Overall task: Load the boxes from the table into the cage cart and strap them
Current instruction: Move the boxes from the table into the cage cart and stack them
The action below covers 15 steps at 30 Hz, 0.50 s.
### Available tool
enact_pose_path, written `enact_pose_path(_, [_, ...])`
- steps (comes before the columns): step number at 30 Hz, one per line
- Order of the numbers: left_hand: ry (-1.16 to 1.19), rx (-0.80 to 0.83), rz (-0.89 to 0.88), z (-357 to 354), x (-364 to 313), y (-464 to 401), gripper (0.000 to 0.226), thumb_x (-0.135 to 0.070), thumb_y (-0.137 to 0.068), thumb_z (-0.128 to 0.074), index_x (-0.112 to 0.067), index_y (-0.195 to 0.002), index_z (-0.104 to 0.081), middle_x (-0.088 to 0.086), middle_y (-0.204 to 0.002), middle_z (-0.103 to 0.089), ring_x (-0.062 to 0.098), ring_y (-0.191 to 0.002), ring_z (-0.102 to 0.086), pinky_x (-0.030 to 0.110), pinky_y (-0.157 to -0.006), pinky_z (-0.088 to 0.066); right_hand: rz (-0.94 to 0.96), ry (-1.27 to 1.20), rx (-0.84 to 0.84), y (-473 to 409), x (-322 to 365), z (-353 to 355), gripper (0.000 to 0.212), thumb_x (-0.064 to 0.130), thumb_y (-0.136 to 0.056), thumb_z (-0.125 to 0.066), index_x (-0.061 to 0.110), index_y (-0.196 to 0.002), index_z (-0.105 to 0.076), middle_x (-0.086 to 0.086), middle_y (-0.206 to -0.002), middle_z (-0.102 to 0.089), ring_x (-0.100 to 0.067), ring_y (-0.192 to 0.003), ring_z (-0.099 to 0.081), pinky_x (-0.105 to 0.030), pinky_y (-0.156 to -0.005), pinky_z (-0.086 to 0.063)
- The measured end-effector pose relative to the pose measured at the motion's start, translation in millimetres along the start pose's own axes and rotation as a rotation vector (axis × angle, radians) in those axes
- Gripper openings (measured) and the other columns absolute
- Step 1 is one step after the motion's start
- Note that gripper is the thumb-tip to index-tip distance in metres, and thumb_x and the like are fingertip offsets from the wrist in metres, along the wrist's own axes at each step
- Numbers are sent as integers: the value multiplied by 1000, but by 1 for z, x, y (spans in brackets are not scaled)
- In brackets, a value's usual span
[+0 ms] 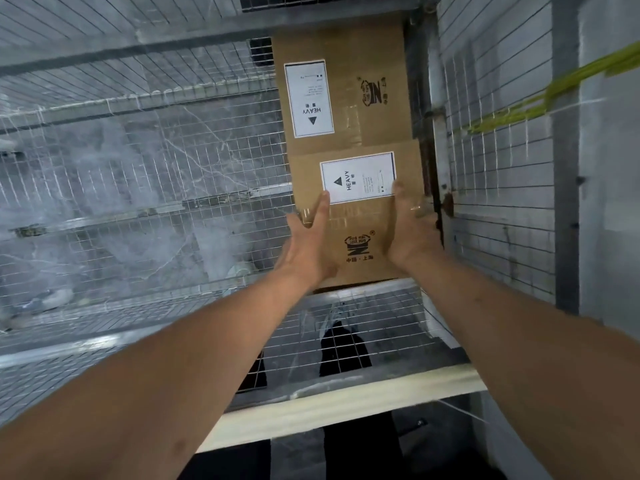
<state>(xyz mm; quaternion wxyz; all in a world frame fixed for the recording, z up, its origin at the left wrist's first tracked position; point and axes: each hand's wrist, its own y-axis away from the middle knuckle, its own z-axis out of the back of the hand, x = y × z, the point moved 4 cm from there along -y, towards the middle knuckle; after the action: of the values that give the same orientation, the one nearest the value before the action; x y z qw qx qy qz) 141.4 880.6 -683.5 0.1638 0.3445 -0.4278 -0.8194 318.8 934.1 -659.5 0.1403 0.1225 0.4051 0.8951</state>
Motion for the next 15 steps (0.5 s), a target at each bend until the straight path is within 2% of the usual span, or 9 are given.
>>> enact_pose_path(2, [-11,-5,-3,-7,4,-8,150,-4,-72,-92,-54,-155,22,10,-148,-17,9,-75,-46,18,-56,-43,-10,6,14,-9,-4,-10,107,8,-95,-69,51,-159,5,-26,-153,-25,-41,-128,-49,-51,-107,-45])
enact_pose_path(5, [-21,-9,-15,-17,11,-16,147,-5,-74,-91,-52,-156,22,12,-147,-18,13,-81,-49,26,-72,-46,-26,60,79,-17,-10,-23,119,5,-90,-77,49,-159,10,-26,-153,-25,-40,-131,-46,-49,-102,-44])
enact_pose_path(7, [9,-10,-15,-24,15,-19,146,-4,-74,-90,-51,-156,22,13,-151,-15,18,-88,-54,28,-75,-47,-16,92,121,-21,-13,-26,125,0,-86,-79,47,-160,11,-25,-157,-22,-40,-136,-43,-48,-103,-44])
enact_pose_path(10, [71,-5,-28,-33,17,-25,142,3,-76,-83,-51,-156,21,12,-156,-9,21,-89,-58,33,-82,-59,-17,104,176,-28,-16,-27,122,-1,-88,-77,43,-162,10,-26,-160,-18,-42,-139,-41,-46,-104,-44])
enact_pose_path(13, [65,19,-90,-36,16,-29,137,10,-79,-77,-50,-157,19,6,-153,-10,19,-87,-60,35,-77,-62,-31,74,186,-32,-19,-25,120,1,-88,-78,40,-163,7,-24,-161,-18,-40,-142,-38,-45,-108,-42])
enact_pose_path(15, [37,22,-128,-36,18,-29,133,15,-81,-70,-48,-159,17,4,-153,-10,18,-98,-58,32,-83,-60,-44,28,199,-34,-23,-29,116,8,-89,-78,37,-164,6,-23,-163,-16,-41,-146,-34,-46,-114,-38])
